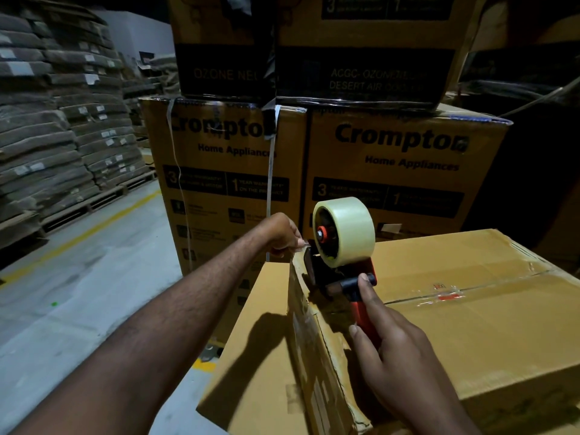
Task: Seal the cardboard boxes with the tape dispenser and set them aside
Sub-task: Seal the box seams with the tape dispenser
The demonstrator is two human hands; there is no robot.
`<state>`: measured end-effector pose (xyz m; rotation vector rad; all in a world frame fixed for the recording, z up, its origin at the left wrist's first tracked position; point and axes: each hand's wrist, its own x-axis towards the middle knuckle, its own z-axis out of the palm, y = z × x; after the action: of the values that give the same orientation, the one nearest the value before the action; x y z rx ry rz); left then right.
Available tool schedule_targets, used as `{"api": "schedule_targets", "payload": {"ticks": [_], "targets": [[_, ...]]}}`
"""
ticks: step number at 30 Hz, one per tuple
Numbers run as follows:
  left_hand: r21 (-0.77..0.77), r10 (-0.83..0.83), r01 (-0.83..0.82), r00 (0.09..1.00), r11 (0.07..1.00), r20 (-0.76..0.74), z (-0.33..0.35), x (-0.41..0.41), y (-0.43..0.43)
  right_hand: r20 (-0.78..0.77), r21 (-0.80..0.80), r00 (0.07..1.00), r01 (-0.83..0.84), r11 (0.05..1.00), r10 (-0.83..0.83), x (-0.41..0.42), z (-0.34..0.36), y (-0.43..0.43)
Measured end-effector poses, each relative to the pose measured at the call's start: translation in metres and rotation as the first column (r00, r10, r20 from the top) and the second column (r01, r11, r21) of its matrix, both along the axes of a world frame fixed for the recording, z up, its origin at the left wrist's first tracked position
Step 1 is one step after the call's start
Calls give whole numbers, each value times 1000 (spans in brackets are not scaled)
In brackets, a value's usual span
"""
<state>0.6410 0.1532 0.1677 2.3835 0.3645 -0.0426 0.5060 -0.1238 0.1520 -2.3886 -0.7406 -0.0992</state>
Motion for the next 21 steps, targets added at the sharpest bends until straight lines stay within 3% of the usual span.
{"api": "schedule_targets", "payload": {"ticks": [2, 6, 7, 9, 10, 11, 13, 14, 16, 18, 21], "targets": [[-12, 11, -11, 1000, 1000, -29, -7, 0, -2, -11, -14, 1000, 2, 1000, -3, -1, 1, 1], [-201, 48, -88, 980, 976, -192, -17, -5, -1, -36, -71, 999, 9, 997, -11, -5, 7, 1], [-170, 64, -104, 973, 980, -222, -20, -6, -1, -48, -83, 999, 11, 996, -15, -5, 8, 1], [106, 111, -94, 979, 990, -172, -27, -6, -2, -66, -89, 998, 16, 996, -22, -6, 11, 0], [245, 151, -133, 987, 960, -53, -31, -5, -4, -75, -88, 997, 17, 996, -24, -6, 13, -1], [287, 172, -197, 979, 937, 108, -33, -6, -7, -83, -89, 996, 19, 996, -26, -6, 15, -1], [115, 181, -252, 886, 961, 427, -32, -11, -17, -106, -106, 994, 22, 994, -33, -5, 18, 0], [27, 174, -216, 850, 976, 498, -30, -14, -24, -121, -118, 992, 27, 993, -41, -4, 19, 1], [-178, 192, -119, 854, 977, 483, -34, -19, -42, -144, -141, 988, 37, 989, -58, -1, 21, 4], [-506, 313, -109, 887, 856, 339, -49, -22, -54, -179, -157, 982, 39, 987, -67, 2, 24, 7], [-689, 470, -141, 824, 711, 316, -87, -22, -57, -213, -185, 974, 43, 982, -83, 0, 28, 14]]}}
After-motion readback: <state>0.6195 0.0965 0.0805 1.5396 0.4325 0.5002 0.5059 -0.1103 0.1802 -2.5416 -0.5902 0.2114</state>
